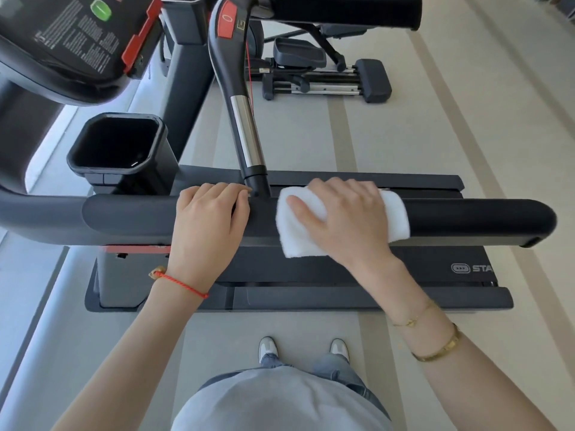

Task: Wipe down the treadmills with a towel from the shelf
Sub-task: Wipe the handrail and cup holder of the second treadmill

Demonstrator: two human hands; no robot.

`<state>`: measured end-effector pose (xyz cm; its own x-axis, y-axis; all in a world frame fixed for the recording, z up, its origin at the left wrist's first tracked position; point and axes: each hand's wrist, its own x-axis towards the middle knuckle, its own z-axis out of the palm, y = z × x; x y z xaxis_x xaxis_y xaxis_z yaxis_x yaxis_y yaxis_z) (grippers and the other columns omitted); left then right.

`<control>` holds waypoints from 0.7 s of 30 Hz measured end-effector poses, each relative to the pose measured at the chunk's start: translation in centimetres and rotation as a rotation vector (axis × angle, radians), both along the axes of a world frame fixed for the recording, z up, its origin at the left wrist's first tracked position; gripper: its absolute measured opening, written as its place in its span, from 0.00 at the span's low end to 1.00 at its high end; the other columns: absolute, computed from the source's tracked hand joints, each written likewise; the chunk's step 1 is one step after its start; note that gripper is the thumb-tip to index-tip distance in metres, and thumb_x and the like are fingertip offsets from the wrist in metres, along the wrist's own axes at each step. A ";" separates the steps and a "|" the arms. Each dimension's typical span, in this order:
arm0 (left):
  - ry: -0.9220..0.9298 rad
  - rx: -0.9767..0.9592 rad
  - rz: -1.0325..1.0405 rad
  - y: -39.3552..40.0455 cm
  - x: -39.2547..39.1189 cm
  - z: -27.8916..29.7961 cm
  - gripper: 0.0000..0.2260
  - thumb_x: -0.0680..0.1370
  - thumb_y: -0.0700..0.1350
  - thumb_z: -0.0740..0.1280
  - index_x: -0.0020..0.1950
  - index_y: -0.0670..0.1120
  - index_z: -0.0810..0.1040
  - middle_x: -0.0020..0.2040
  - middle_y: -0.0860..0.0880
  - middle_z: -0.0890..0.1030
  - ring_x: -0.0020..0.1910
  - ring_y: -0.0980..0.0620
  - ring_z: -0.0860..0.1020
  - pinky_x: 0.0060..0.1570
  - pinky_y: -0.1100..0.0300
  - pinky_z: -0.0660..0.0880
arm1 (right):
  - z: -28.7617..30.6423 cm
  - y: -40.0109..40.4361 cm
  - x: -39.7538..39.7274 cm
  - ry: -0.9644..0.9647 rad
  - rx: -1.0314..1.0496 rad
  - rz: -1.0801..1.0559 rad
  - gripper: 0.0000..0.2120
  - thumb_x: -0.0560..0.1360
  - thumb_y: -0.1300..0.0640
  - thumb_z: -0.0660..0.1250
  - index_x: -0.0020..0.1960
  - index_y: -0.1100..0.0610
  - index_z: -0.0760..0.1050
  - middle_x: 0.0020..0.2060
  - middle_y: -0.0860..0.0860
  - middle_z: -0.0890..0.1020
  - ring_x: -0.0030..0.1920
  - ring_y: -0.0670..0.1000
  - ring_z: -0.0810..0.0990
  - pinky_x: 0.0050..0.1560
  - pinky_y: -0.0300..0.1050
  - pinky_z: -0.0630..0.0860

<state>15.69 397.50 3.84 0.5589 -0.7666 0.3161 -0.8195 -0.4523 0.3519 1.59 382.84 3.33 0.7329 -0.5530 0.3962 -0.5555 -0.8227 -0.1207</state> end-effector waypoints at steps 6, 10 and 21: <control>0.057 -0.106 -0.079 -1.7 -1.9 0.2 0.09 0.82 0.38 0.62 0.54 0.42 0.82 0.48 0.47 0.84 0.47 0.44 0.81 0.56 0.43 0.73 | -0.6 0.0 0.2 -0.079 -0.024 0.156 0.27 0.79 0.36 0.51 0.52 0.53 0.80 0.38 0.50 0.80 0.38 0.54 0.76 0.46 0.49 0.70; 0.070 -0.118 -0.066 -3.8 -4.2 0.4 0.09 0.81 0.39 0.63 0.56 0.43 0.82 0.50 0.49 0.84 0.50 0.46 0.80 0.61 0.48 0.71 | -0.6 -3.0 -3.3 -0.106 -0.026 0.104 0.24 0.81 0.41 0.51 0.49 0.54 0.80 0.36 0.50 0.80 0.37 0.54 0.76 0.44 0.51 0.71; 0.067 -0.046 -0.114 -11.4 -12.4 0.4 0.08 0.82 0.44 0.63 0.51 0.46 0.82 0.47 0.51 0.84 0.47 0.47 0.80 0.61 0.52 0.68 | -1.2 -14.1 -15.7 -0.210 -0.120 0.011 0.20 0.82 0.48 0.53 0.42 0.55 0.79 0.31 0.49 0.78 0.33 0.55 0.75 0.40 0.51 0.71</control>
<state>3.27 386.12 4.20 0.4897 -0.8121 0.3174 -0.8389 -0.3396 0.4253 -14.15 368.70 2.08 0.6331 -0.4849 0.6034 -0.5192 -0.8441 -0.1336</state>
